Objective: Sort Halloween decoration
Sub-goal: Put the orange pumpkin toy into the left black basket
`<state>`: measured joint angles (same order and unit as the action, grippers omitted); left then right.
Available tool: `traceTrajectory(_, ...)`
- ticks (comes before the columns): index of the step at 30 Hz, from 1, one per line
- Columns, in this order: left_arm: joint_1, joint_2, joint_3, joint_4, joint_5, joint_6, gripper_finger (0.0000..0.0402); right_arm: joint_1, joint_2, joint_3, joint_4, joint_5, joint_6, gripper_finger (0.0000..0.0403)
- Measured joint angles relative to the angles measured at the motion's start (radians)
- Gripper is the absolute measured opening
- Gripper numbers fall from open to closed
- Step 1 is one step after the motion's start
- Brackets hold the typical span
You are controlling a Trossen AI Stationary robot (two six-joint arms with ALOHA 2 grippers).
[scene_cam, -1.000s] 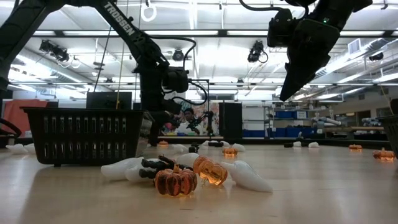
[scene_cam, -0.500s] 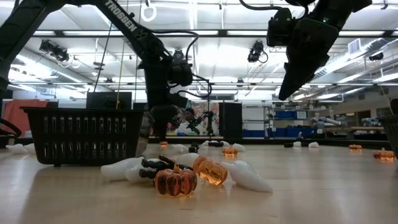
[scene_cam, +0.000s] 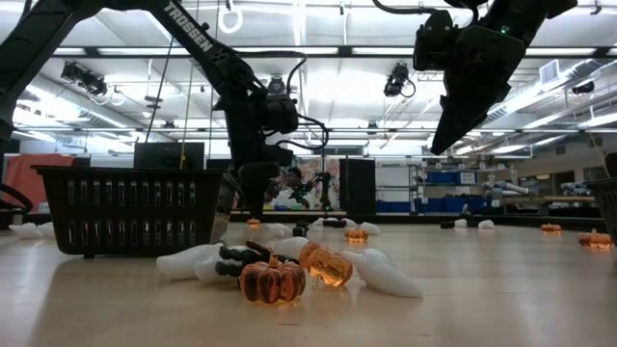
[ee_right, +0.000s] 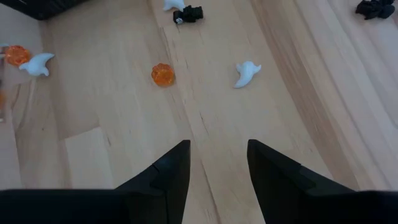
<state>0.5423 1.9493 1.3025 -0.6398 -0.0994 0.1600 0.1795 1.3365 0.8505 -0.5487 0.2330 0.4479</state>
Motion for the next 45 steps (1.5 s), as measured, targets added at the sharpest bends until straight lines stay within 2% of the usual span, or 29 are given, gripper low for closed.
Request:
traceTrajectory(13,-0.003,0.036,0.001,-0.002,0.006,-0.014,0.0152,0.012,0.0,0.0,0.006,-0.002,0.001,0.0165)
traceTrajectory(31,-0.003,0.039,0.002,-0.005,-0.012,0.009,0.0035,0.011,0.0,0.0,0.006,-0.001,0.001,0.0165)
traceTrajectory(38,-0.003,0.028,0.001,-0.007,-0.008,0.012,0.0026,0.011,0.0,0.0,0.006,0.0,0.001,0.0165)
traceTrajectory(45,-0.004,-0.036,-0.003,-0.036,0.026,0.012,0.0024,0.011,0.0,0.0,0.009,0.0,0.001,0.0165)
